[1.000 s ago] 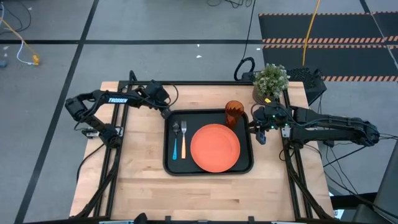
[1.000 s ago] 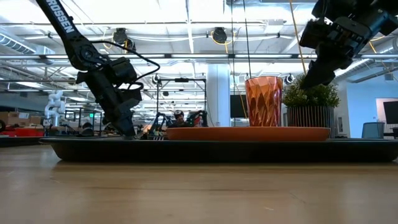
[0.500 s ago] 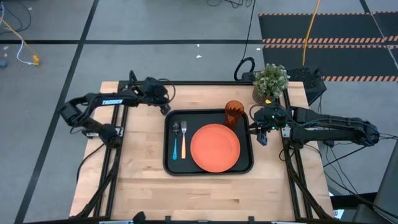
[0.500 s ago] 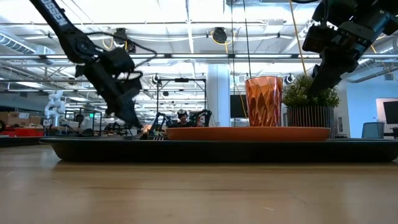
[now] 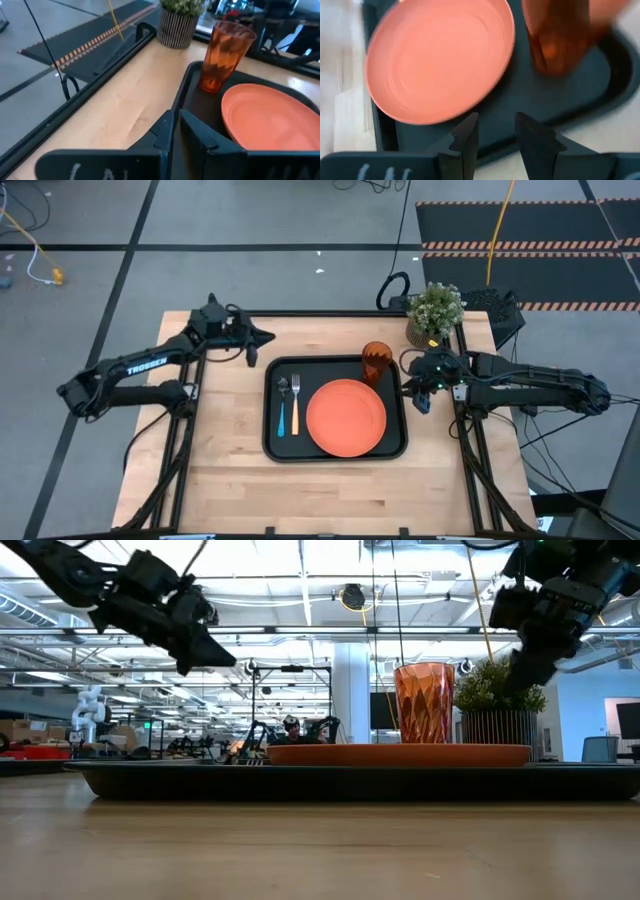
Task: Pick and place plate/cup/fork/spoon on tray
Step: Adjust the black serving tray
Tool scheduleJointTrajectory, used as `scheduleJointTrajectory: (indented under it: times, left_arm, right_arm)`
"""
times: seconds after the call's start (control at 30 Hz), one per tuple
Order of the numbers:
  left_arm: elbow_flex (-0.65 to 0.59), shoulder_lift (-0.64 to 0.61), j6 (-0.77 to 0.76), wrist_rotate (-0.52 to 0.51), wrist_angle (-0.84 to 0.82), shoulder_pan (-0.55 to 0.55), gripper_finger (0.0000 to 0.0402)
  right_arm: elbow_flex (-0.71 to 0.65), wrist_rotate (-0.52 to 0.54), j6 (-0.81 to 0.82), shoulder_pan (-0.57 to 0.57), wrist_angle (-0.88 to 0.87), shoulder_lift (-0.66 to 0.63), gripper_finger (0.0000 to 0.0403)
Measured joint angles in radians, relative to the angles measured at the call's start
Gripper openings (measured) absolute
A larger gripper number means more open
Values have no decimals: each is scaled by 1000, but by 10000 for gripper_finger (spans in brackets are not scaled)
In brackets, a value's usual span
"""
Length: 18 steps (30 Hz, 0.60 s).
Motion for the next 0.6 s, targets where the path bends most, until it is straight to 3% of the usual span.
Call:
scheduleJointTrajectory:
  times: [0.27,0.6]
  left_arm:
    - [-33,-117,-52,-4,4,3,31]
    - [-33,-153,-73,-4,26,-8,31]
  right_arm:
    - [0,26,141,0,-71,42,118]
    - [0,-30,214,0,-165,267,118]
